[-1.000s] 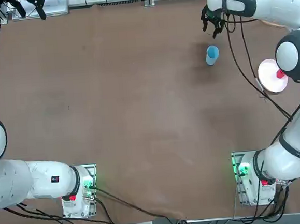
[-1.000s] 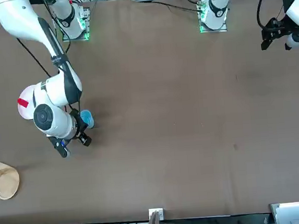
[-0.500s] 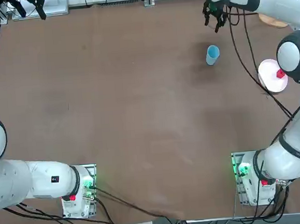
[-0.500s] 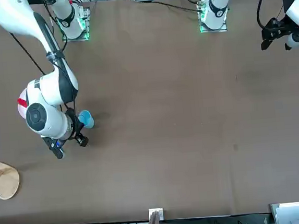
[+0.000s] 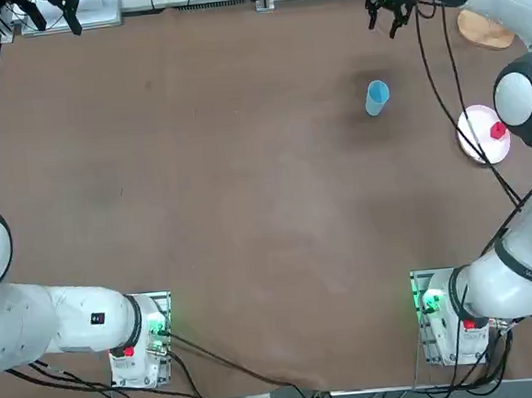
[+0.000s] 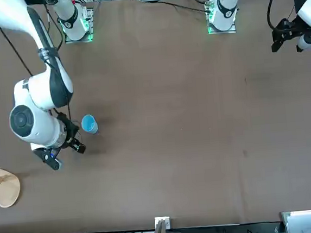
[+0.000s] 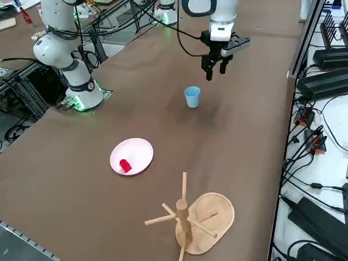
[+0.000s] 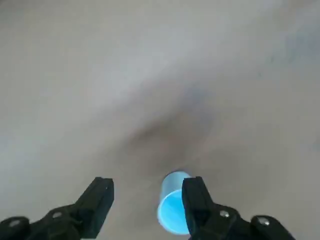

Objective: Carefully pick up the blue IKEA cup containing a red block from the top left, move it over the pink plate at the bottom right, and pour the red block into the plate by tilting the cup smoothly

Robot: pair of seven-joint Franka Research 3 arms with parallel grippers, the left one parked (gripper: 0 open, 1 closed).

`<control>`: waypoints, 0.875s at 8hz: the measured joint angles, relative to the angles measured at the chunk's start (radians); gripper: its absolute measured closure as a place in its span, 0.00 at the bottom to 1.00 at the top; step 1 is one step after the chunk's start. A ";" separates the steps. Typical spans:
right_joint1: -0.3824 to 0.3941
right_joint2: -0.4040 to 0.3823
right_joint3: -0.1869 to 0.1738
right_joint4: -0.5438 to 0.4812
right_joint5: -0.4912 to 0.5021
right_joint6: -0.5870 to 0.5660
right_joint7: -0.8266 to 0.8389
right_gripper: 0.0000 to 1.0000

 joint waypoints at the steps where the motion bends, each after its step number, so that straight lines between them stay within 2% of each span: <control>1: -0.016 0.000 -0.003 0.000 -0.003 0.000 -0.108 0.13; 2: -0.043 0.000 -0.005 0.002 -0.006 0.000 -0.214 0.01; 3: -0.075 0.000 -0.010 0.009 -0.010 0.000 -0.326 0.00; 4: -0.093 0.000 -0.031 0.016 -0.013 0.000 -0.428 0.00; 5: -0.095 -0.003 -0.068 0.026 -0.013 -0.002 -0.503 0.00; 6: -0.095 -0.018 -0.093 0.033 -0.013 -0.029 -0.540 0.00; 7: -0.095 -0.050 -0.099 0.038 -0.013 -0.085 -0.548 0.00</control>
